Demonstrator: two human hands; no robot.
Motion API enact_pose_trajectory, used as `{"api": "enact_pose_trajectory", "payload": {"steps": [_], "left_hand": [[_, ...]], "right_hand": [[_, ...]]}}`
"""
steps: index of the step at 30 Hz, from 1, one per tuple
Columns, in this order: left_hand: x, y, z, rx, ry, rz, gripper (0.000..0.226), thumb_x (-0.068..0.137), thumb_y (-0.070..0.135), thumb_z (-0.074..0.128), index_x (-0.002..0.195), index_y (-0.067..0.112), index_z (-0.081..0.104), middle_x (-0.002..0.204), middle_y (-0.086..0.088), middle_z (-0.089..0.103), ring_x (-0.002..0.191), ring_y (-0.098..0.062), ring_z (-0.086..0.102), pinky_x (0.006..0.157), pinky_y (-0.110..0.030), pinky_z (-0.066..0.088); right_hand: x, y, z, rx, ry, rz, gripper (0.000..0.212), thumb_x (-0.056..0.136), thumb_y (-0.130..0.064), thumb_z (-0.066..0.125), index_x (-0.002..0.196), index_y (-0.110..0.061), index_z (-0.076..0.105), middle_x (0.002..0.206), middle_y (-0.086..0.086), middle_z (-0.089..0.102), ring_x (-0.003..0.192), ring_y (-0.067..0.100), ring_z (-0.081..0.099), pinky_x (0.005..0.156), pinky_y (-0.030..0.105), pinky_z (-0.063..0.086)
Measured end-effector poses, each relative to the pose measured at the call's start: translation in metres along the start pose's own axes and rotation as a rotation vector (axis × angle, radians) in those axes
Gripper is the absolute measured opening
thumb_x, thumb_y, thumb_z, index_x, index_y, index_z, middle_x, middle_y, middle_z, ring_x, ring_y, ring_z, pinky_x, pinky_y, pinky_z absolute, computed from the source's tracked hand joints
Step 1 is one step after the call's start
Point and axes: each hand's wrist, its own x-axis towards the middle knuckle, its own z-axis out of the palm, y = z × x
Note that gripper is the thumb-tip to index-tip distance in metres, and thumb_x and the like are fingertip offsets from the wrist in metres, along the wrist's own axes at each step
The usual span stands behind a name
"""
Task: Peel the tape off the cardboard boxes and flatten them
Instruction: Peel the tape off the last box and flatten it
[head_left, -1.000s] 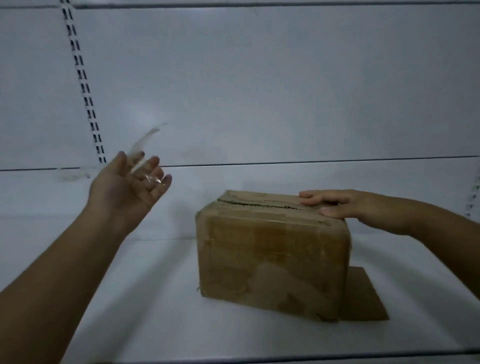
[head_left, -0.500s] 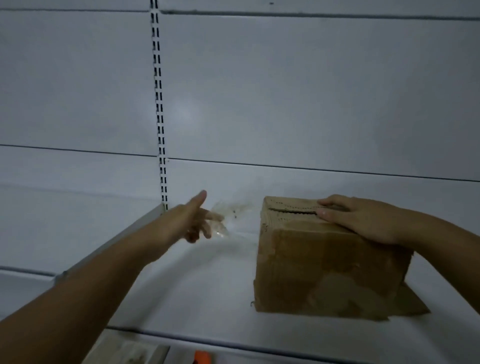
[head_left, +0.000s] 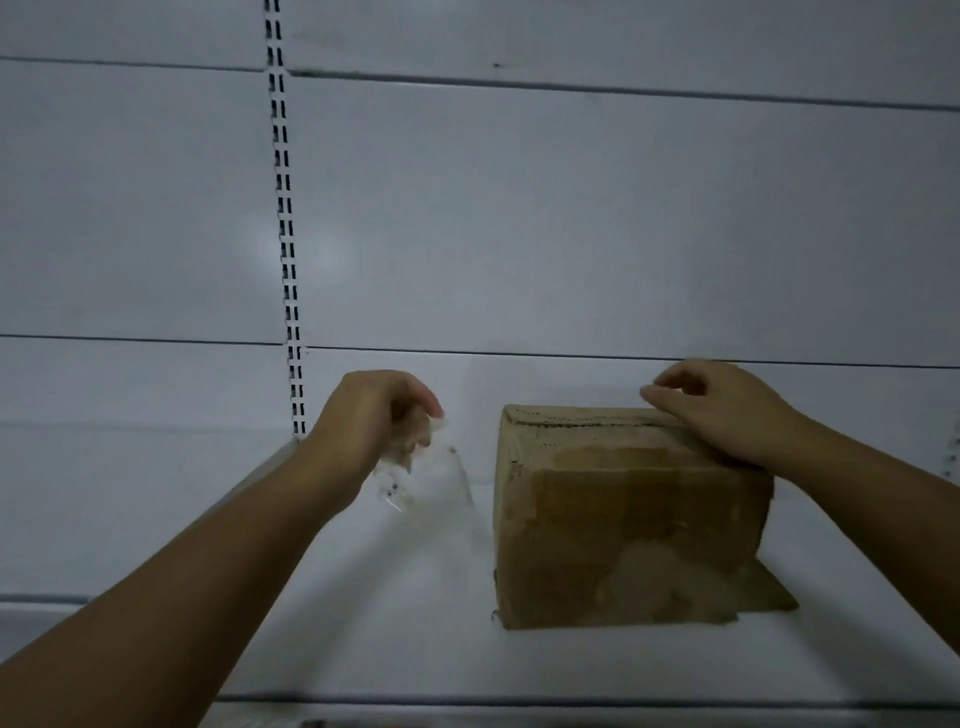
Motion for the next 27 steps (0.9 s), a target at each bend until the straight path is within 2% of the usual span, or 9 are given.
{"api": "enact_pose_trajectory", "payload": {"steps": [1,3,6,9,13,17,20,24,27], "left_hand": [[-0.001,0.001,0.004,0.078,-0.03,-0.002,0.026,0.085,0.005,0.052,0.067,0.013,0.069,0.049,0.003,0.062,0.05,-0.019,0.055,0.044,-0.021,0.043],[-0.001,0.001,0.013,0.161,-0.07,0.06,0.017,0.085,0.023,0.06,0.072,0.02,0.072,0.061,0.008,0.064,0.054,-0.005,0.055,0.052,-0.019,0.04],[0.005,0.006,0.023,0.099,-0.074,0.169,0.011,0.079,0.021,0.071,0.087,0.029,0.072,0.052,0.007,0.064,0.04,-0.002,0.046,0.042,-0.012,0.039],[0.013,0.011,0.024,0.065,-0.179,0.182,0.025,0.08,0.028,0.07,0.099,0.043,0.068,0.068,0.014,0.07,0.069,-0.008,0.064,0.065,-0.014,0.048],[0.021,0.015,0.029,-0.072,-0.347,0.118,0.032,0.074,0.052,0.059,0.103,0.041,0.068,0.11,0.015,0.067,0.11,-0.007,0.058,0.095,-0.026,0.042],[0.028,0.019,0.037,0.154,-0.146,0.223,0.019,0.073,0.028,0.076,0.089,0.034,0.069,0.121,0.014,0.059,0.106,-0.007,0.055,0.075,-0.018,0.04],[0.033,0.018,0.04,0.488,-0.078,0.375,0.032,0.072,0.025,0.076,0.097,0.036,0.06,0.111,0.011,0.057,0.102,-0.011,0.053,0.074,-0.019,0.04],[0.037,0.019,0.04,0.513,-0.158,0.352,0.066,0.072,0.012,0.076,0.127,0.036,0.048,0.135,0.005,0.038,0.111,-0.012,0.045,0.086,-0.024,0.04],[0.038,0.03,0.046,0.347,-0.085,0.397,0.059,0.073,-0.004,0.071,0.113,0.035,0.057,0.131,0.007,0.051,0.1,-0.012,0.06,0.078,-0.018,0.05]], "right_hand": [[-0.002,0.007,-0.003,-0.041,0.036,0.033,0.055,0.082,-0.062,0.048,0.121,-0.025,0.055,0.128,-0.002,0.056,0.102,0.009,0.047,0.085,0.029,0.037],[-0.011,0.018,-0.007,-0.063,-0.106,0.119,0.072,0.076,-0.07,0.046,0.13,-0.023,0.049,0.134,-0.001,0.051,0.108,0.013,0.048,0.085,0.028,0.037],[-0.024,0.024,-0.011,-0.065,-0.129,0.111,0.092,0.058,-0.081,0.036,0.13,-0.025,0.049,0.133,-0.003,0.051,0.107,0.012,0.049,0.085,0.026,0.036],[-0.031,0.026,-0.014,-0.096,0.01,-0.038,0.085,0.053,-0.083,0.037,0.115,-0.029,0.059,0.115,-0.009,0.055,0.098,0.005,0.051,0.078,0.021,0.039],[-0.036,0.022,-0.017,-0.147,-0.031,-0.061,0.077,0.051,-0.085,0.038,0.104,-0.033,0.06,0.104,-0.013,0.054,0.095,0.005,0.05,0.075,0.022,0.039],[-0.036,0.017,-0.018,-0.269,0.024,-0.139,0.059,0.06,-0.081,0.043,0.089,-0.032,0.06,0.091,-0.014,0.052,0.083,0.004,0.049,0.067,0.022,0.041],[-0.038,0.017,-0.022,-0.258,-0.108,-0.121,0.06,0.061,-0.08,0.048,0.094,-0.03,0.058,0.093,-0.012,0.055,0.084,0.005,0.051,0.072,0.024,0.046],[-0.039,0.019,-0.026,-0.203,-0.16,-0.126,0.076,0.051,-0.083,0.042,0.106,-0.031,0.05,0.102,-0.011,0.054,0.09,0.006,0.05,0.077,0.027,0.048],[-0.035,0.018,-0.024,-0.26,-0.052,-0.173,0.076,0.063,-0.075,0.056,0.124,-0.031,0.047,0.113,-0.009,0.05,0.103,0.008,0.046,0.081,0.024,0.041]]}}
